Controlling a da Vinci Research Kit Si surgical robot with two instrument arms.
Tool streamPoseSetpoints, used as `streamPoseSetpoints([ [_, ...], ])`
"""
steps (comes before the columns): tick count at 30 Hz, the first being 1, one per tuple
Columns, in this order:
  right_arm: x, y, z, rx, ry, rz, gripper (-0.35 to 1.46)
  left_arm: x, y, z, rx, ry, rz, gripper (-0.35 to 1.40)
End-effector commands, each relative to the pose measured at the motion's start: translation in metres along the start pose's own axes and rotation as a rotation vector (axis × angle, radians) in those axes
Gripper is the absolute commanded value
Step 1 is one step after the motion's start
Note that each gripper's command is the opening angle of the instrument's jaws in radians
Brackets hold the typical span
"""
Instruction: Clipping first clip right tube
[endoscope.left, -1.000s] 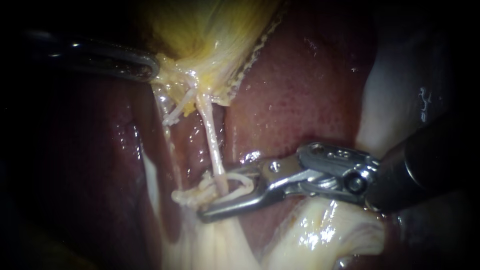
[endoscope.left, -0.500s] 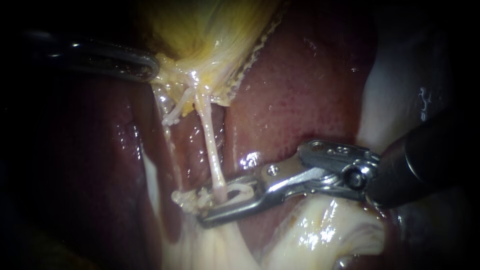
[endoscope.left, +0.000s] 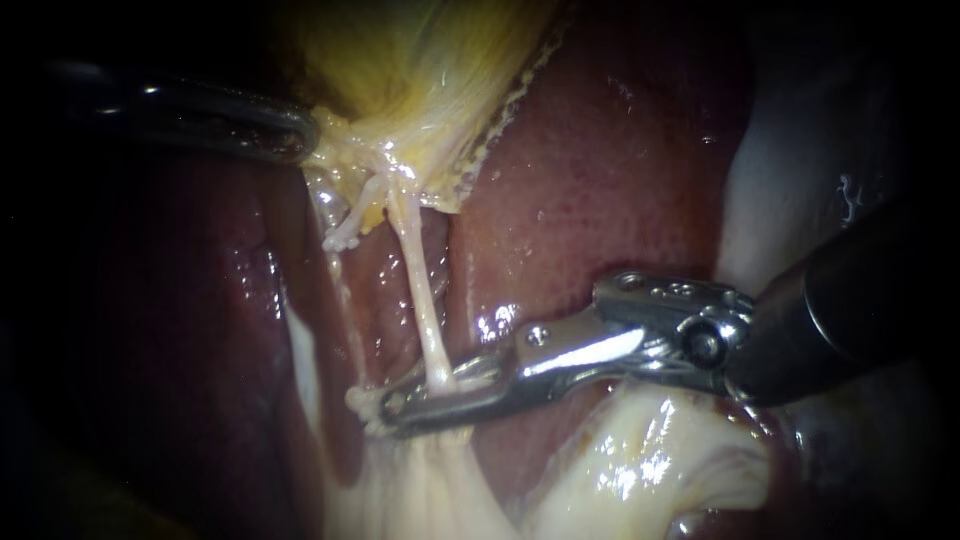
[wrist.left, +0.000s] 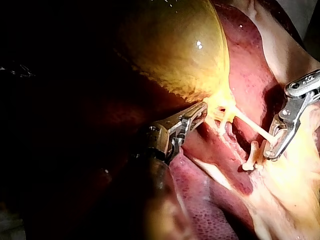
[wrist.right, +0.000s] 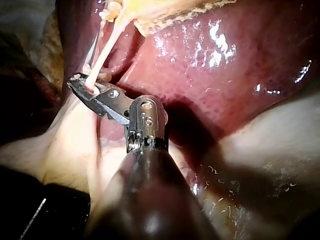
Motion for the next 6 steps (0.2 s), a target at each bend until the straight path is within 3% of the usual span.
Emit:
streamPoseSetpoints([
  [1,-0.0001,0.0001,0.0000,0.000,0.000,-0.001,-0.35,0.0000,0.0000,0.0000,0.000,0.000,0.000,-0.35],
  [6,-0.0001,0.0002,-0.0001,0.001,-0.001,-0.001,-0.35,0.0000,0.0000,0.0000,0.000,0.000,0.000,-0.35],
])
